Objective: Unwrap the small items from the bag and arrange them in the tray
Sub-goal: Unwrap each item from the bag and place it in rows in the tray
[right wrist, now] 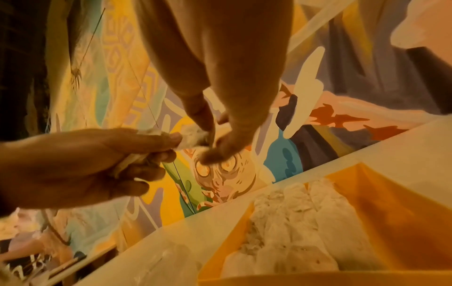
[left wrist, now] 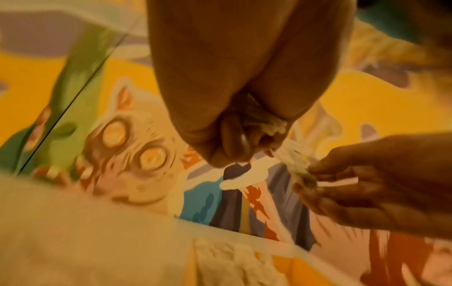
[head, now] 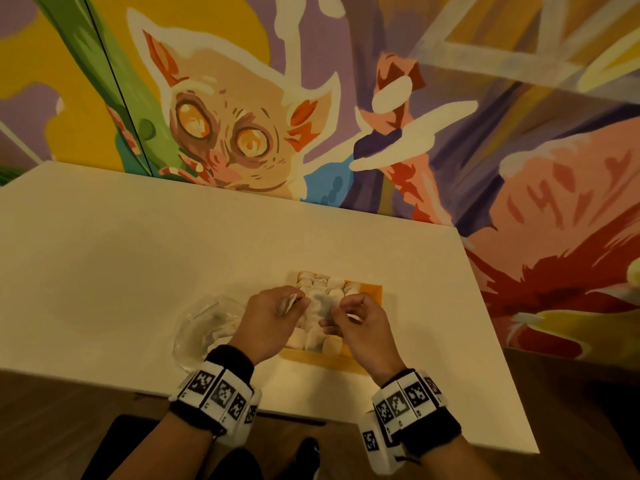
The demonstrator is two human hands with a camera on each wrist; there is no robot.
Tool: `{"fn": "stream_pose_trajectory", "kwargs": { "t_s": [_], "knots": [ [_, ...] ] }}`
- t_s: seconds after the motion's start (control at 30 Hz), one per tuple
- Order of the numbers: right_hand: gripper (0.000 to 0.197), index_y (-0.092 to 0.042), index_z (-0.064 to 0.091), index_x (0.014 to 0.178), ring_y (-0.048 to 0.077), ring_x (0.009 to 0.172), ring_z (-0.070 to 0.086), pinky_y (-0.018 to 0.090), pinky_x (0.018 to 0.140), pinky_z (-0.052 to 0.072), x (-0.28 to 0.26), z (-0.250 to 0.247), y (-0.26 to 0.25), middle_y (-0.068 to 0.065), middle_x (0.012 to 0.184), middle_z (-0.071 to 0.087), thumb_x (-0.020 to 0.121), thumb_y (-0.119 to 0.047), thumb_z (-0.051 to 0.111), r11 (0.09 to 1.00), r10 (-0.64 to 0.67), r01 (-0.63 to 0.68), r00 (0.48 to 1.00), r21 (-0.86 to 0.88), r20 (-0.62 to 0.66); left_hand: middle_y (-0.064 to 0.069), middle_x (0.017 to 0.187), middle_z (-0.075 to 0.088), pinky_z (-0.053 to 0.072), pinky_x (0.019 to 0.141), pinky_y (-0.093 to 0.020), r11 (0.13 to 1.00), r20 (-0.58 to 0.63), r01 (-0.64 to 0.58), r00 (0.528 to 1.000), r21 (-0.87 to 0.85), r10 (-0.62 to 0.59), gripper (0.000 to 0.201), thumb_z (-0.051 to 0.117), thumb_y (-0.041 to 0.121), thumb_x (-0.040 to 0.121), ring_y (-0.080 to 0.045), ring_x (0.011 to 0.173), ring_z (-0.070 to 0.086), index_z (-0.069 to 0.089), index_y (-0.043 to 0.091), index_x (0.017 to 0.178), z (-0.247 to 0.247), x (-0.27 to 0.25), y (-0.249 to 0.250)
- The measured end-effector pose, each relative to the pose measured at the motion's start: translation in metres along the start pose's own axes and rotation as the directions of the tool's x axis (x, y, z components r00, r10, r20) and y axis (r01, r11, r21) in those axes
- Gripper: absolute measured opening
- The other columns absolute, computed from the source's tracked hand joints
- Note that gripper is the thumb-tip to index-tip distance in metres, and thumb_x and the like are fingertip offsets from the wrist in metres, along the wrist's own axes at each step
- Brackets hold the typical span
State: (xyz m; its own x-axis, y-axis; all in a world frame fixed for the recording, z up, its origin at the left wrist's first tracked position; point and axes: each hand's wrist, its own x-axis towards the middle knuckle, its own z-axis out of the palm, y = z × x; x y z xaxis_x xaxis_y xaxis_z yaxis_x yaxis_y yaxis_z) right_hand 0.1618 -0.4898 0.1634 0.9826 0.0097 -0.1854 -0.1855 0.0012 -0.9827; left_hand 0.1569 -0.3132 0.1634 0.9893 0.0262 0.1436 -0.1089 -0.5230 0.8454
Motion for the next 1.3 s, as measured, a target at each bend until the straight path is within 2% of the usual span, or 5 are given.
{"fn": "stream_pose_trajectory", "kwargs": {
  "t_s": [0.17, 0.27, 0.83, 1.13, 1.3],
  "knots": [
    [0.029, -0.036, 0.061, 0.111, 0.003, 0.096, 0.060, 0.020, 0.078, 0.052, 0.003, -0.010, -0.002, -0.015, 0.115, 0.057, 0.087, -0.023, 0.070, 0.871, -0.250, 0.265, 0.964, -0.413, 0.091, 0.005, 0.091, 0.057, 0.047, 0.068, -0.034, 0.873, 0.220, -0.236, 0.963, 0.427, 0.153, 0.018, 0.055, 0.038, 0.095, -0.022, 0.085, 0.058, 0.068, 0.026, 0.098, -0.012, 0.010, 0.016],
    [0.020, -0.031, 0.068, 0.106, -0.004, 0.098, 0.057, 0.007, 0.079, 0.042, 0.004, -0.008, -0.008, -0.020, 0.106, 0.064, 0.088, -0.025, 0.070, 0.798, -0.302, 0.364, 0.931, -0.481, 0.204, 0.005, 0.099, 0.056, 0.050, 0.070, -0.037, 0.800, 0.298, -0.292, 0.943, 0.524, 0.149, 0.021, 0.050, 0.041, 0.097, -0.023, 0.091, 0.059, 0.065, 0.029, 0.105, -0.013, 0.017, 0.023],
    [0.008, -0.024, 0.076, 0.090, 0.002, 0.079, 0.062, 0.008, 0.064, 0.040, 0.020, -0.013, -0.012, -0.019, 0.080, 0.068, 0.089, -0.023, 0.068, 0.777, -0.290, 0.354, 0.935, -0.520, 0.204, 0.010, 0.083, 0.054, 0.050, 0.064, -0.042, 0.906, 0.180, -0.283, 0.955, 0.314, 0.236, 0.030, 0.051, 0.046, 0.091, -0.017, 0.075, 0.057, 0.072, 0.026, 0.095, -0.005, 0.030, 0.020],
    [0.014, -0.016, 0.072, 0.078, 0.012, 0.071, 0.063, 0.034, 0.070, 0.054, 0.027, -0.011, -0.010, -0.002, 0.072, 0.069, 0.084, -0.029, 0.073, 0.781, -0.193, 0.332, 0.934, -0.530, 0.301, 0.010, 0.084, 0.062, 0.048, 0.067, -0.033, 0.957, 0.138, -0.225, 0.970, 0.181, 0.202, 0.027, 0.057, 0.045, 0.089, -0.010, 0.075, 0.058, 0.075, 0.026, 0.093, -0.001, 0.027, 0.018],
    [0.032, -0.022, 0.053, 0.059, 0.005, 0.060, 0.049, 0.010, 0.052, 0.036, 0.045, -0.025, -0.011, -0.008, 0.062, 0.052, 0.086, -0.018, 0.070, 0.668, -0.087, 0.218, 0.972, -0.712, 0.216, 0.003, 0.089, 0.070, 0.046, 0.071, -0.028, 0.975, 0.108, -0.079, 0.993, 0.210, 0.057, 0.019, 0.061, 0.034, 0.093, -0.015, 0.081, 0.060, 0.072, 0.018, 0.091, 0.008, 0.022, 0.006]
  ]
}}
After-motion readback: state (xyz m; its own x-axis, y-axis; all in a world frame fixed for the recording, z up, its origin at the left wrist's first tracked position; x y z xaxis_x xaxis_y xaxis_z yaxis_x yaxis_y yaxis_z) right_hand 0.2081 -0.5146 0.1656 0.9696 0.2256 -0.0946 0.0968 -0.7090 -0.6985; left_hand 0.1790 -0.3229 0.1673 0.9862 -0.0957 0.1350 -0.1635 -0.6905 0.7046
